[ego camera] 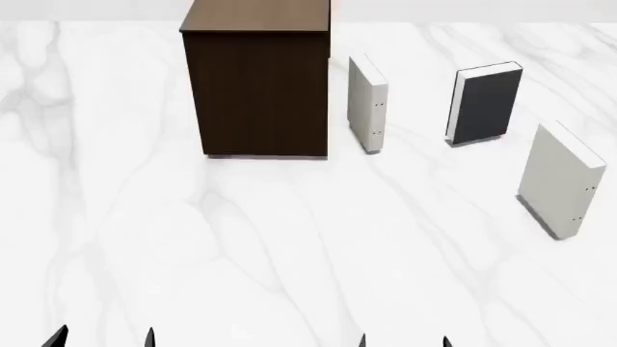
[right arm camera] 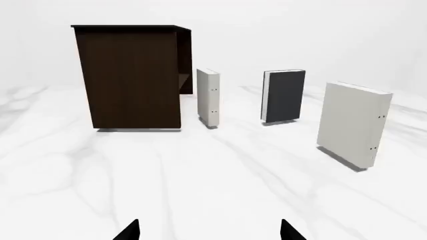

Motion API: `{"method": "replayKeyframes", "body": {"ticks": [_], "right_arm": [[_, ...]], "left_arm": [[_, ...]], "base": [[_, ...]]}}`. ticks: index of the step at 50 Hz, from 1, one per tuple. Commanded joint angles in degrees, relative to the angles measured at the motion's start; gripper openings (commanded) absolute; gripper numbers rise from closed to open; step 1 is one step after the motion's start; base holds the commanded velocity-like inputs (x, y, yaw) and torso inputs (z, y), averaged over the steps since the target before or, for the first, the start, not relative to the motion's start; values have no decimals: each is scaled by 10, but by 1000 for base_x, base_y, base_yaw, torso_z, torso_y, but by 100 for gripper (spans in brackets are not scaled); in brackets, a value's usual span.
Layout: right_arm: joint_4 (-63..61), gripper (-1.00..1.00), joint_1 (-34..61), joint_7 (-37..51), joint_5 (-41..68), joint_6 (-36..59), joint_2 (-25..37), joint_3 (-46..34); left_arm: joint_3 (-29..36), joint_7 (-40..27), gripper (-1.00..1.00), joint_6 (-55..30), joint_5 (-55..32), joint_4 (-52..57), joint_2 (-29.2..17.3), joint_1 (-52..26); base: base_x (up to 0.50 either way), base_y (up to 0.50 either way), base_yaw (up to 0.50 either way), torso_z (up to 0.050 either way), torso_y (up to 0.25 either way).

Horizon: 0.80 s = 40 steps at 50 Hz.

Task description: Pick up the book in the middle and place it on the cabinet shelf.

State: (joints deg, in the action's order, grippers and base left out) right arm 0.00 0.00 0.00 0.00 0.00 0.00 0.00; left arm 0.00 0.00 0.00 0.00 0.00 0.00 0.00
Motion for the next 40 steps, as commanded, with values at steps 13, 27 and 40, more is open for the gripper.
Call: {"method": "replayKeyframes", "body": {"ticks": [13, 27, 40], "right_arm": [[10, 100, 6, 34, 29, -2, 27, -35], [-63, 100, -20, 58, 48, 3, 37, -43], [-313, 100, -24, 92, 59, 119, 55, -43]], "left_arm": [[31, -28, 100, -14, -36, 14, -28, -1], [47, -51, 100, -44, -42, 97, -43, 20], [74, -72, 100, -134, -20, 319, -64, 36]], "base": [[0, 0, 0, 0, 0], [0, 0, 0, 0, 0], [0, 0, 0, 0, 0]]}}
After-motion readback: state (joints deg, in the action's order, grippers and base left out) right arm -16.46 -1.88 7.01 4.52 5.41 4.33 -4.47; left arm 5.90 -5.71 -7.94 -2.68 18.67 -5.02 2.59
